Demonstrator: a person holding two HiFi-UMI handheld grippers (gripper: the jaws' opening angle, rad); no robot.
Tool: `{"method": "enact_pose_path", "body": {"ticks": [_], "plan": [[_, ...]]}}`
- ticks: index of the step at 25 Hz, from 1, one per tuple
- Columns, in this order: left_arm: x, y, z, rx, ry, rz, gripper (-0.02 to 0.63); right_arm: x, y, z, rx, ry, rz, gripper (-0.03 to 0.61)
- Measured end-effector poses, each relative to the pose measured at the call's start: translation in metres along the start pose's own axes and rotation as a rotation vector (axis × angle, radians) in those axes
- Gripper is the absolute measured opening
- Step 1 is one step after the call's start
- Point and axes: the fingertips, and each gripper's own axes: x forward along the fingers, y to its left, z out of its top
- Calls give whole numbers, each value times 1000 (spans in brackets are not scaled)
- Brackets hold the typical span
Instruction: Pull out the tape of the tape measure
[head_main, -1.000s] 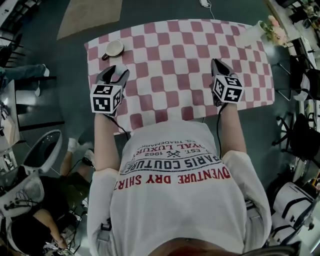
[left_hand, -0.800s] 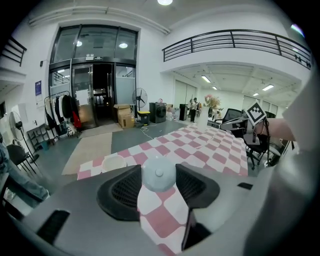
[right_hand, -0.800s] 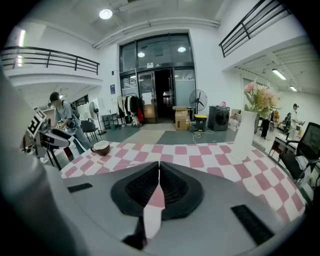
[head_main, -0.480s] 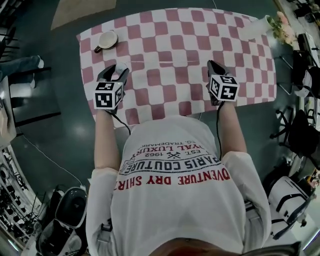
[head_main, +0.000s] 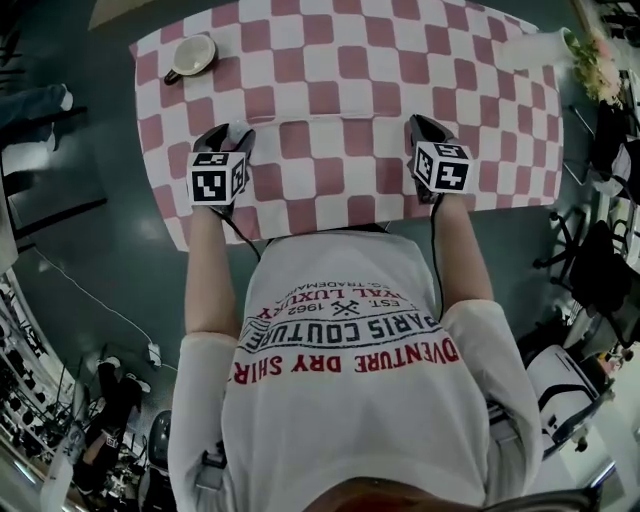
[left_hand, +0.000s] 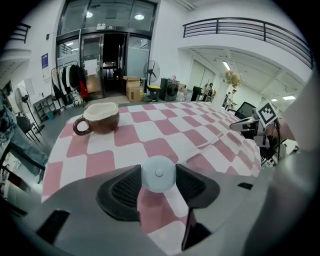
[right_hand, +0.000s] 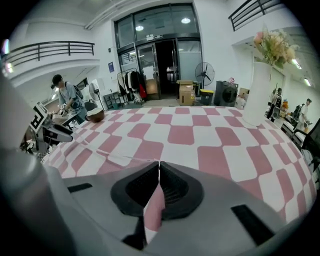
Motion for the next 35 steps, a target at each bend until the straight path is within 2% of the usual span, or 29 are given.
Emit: {"method": "enact_pose_path", "body": {"ticks": [11, 19, 22, 23, 24, 26, 27, 35], "plan": [[21, 1, -25, -41, 87, 20, 232, 22, -7, -22, -19, 63, -2, 32], [24, 2, -29, -21, 82, 61, 234, 25, -4, -23, -7, 83, 20, 34], [26, 1, -26, -54, 56, 61, 242, 25, -2, -22, -12, 79, 35, 37], [26, -1, -25, -65, 45, 54, 295, 25, -2, -21, -10, 74, 34, 39], [26, -2, -24, -71, 38, 47, 312, 25, -2, -21, -5, 67, 33, 62], [25, -4, -23, -68, 29, 41, 350, 22, -2, -18, 4, 47, 25, 155], [23, -4, -23, -65, 23, 44, 356, 20, -3, -16, 3, 35, 17, 169], [-13, -6, 5, -26, -105, 80, 357, -8, 8, 16, -16, -78, 6, 176]]}}
